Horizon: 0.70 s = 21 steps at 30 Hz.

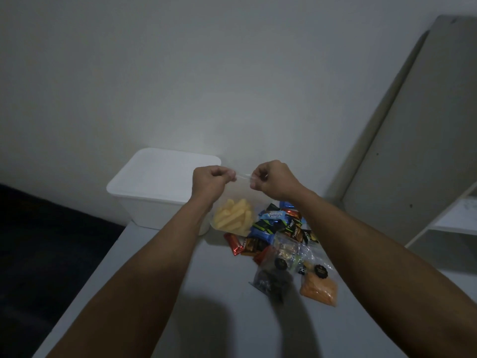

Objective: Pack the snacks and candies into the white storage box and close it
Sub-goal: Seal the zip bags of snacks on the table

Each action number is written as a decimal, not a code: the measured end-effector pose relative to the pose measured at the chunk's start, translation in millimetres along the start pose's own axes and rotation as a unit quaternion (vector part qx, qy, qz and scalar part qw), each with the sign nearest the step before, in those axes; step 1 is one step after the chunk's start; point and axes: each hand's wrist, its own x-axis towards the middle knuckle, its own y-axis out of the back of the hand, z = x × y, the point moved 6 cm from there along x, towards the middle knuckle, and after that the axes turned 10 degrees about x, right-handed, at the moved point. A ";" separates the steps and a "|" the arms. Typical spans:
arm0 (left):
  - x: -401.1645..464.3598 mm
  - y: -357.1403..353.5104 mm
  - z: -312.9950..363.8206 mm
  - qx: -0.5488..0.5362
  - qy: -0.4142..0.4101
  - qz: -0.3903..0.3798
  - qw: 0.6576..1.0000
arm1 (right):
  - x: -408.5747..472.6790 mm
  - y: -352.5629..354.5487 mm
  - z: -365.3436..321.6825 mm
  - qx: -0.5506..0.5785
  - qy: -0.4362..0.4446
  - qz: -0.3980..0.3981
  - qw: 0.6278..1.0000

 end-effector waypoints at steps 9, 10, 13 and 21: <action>4.4 10.4 -3.6 -0.018 0.017 0.018 1.000 | -3.8 12.0 7.7 -0.003 -0.014 0.016 1.000; 4.8 10.4 -4.4 -0.020 0.019 0.019 0.999 | -3.6 12.4 7.4 0.001 -0.015 0.019 1.000; 5.2 10.5 -4.5 -0.020 0.020 0.014 1.000 | -5.8 12.2 7.2 0.006 -0.023 0.020 1.000; 5.5 14.5 -15.8 0.007 0.050 0.094 0.994 | -6.7 12.8 5.9 0.014 -0.028 0.042 0.999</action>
